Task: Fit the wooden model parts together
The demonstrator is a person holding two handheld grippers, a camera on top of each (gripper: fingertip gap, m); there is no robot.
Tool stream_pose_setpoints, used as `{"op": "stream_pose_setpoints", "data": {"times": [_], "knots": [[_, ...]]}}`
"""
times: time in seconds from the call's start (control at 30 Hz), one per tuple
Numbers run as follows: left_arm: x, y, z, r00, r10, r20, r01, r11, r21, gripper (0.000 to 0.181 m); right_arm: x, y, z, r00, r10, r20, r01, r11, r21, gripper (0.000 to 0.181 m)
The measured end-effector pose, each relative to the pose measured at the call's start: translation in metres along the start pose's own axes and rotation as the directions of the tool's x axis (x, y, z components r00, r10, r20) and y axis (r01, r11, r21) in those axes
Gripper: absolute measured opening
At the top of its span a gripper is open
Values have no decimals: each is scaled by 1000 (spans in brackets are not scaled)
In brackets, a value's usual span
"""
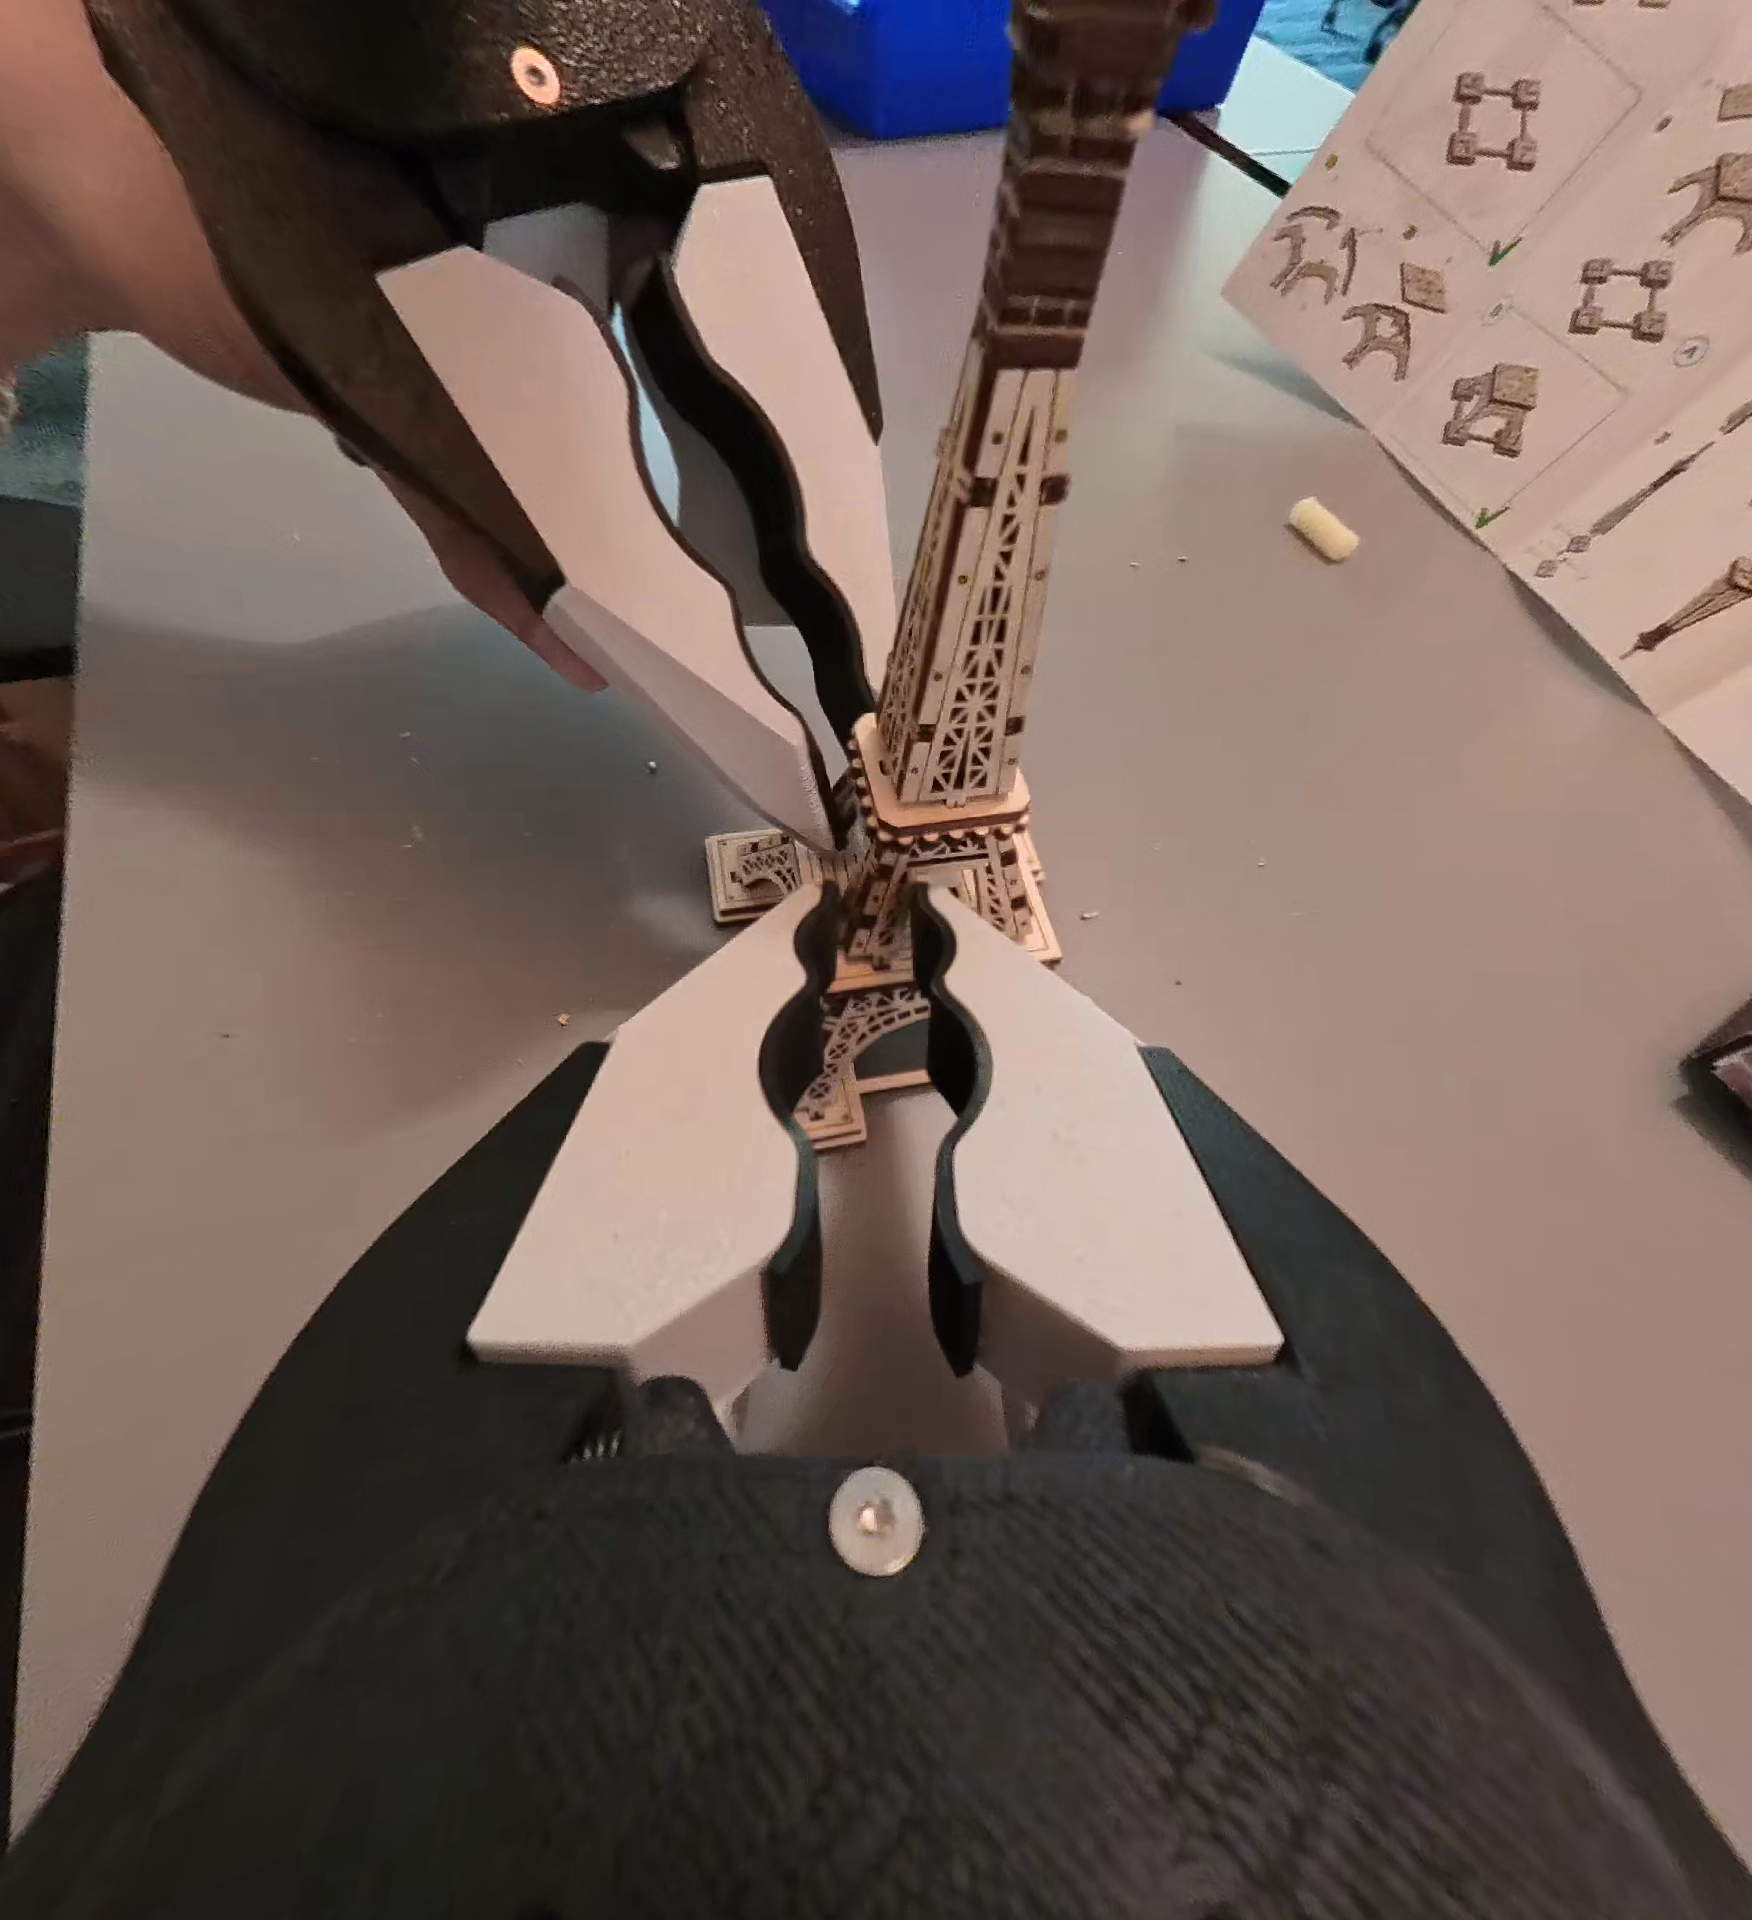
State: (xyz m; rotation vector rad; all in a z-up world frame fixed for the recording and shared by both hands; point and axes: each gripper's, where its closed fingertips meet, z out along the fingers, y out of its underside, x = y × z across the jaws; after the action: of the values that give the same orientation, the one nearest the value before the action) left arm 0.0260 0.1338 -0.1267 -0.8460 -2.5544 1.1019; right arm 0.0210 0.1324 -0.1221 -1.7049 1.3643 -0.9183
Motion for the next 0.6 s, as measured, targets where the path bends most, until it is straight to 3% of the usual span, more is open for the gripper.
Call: {"op": "stream_pose_setpoints", "data": {"times": [0.23,0.33,0.43,0.5,0.6], "knots": [[-2,1,0,992,118,46,-112,987,-118,11,1,1,1,999,17,-43,-17,1000,8,11],[-2,2,0,994,107,28,-101,982,-162,10,1,2,1,997,45,-59,-45,999,4,11],[-1,1,-1,998,57,6,-56,993,-103,10,1,2,1,997,62,-47,-61,998,6,11],[1,1,-5,999,-48,-25,46,997,-59,10,0,2,1,997,44,-58,-44,999,6,11],[-7,-20,-23,971,-235,-43,238,963,123,28,-1,1,1,995,66,-77,-66,998,6,11]]}}
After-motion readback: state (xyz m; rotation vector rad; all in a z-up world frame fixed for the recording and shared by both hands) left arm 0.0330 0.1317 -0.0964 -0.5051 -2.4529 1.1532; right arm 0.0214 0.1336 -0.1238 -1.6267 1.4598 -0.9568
